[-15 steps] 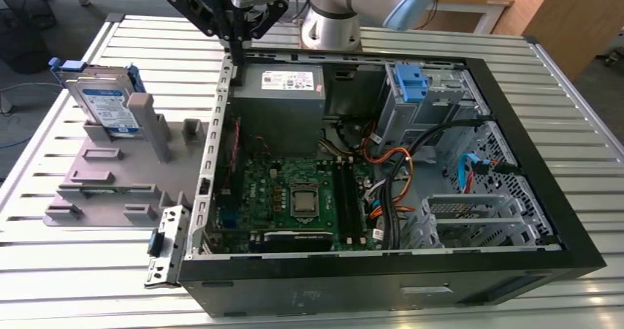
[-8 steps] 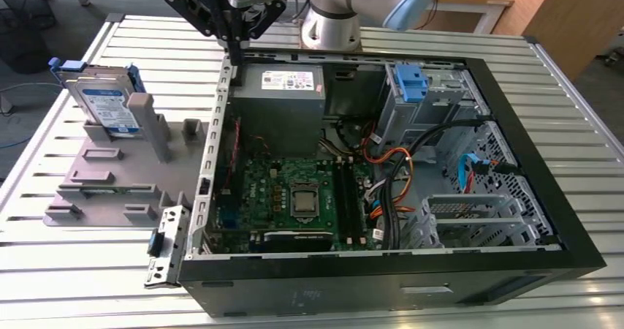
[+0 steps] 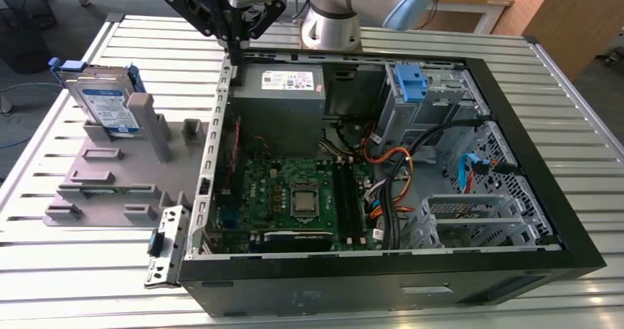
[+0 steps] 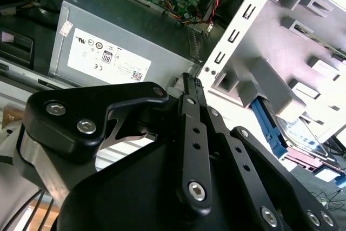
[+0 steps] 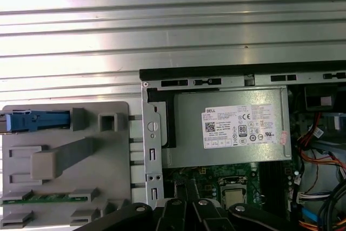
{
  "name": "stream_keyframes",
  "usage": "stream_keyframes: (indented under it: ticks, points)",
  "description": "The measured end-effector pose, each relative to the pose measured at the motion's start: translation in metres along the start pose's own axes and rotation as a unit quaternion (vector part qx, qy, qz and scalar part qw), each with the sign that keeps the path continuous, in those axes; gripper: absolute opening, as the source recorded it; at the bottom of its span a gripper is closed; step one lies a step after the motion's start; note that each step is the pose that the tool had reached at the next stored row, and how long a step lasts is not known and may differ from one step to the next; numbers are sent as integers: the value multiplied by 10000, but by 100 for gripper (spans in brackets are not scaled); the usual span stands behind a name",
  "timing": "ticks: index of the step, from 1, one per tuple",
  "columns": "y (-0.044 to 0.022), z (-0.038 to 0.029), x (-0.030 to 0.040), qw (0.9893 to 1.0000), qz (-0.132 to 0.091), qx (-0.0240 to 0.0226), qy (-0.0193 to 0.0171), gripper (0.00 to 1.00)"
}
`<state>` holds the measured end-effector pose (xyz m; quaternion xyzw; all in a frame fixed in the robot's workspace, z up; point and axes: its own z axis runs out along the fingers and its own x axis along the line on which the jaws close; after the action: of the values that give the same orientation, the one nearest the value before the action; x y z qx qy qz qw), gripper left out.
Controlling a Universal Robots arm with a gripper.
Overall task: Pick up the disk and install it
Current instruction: 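Reach for the disk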
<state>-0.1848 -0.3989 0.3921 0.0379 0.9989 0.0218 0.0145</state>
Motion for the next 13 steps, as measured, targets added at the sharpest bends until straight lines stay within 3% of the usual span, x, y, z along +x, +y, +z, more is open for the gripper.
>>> stream_keyframes:
  ticks: [13]
  points:
    - [-11,-1,143,10000,-1,0,0,11]
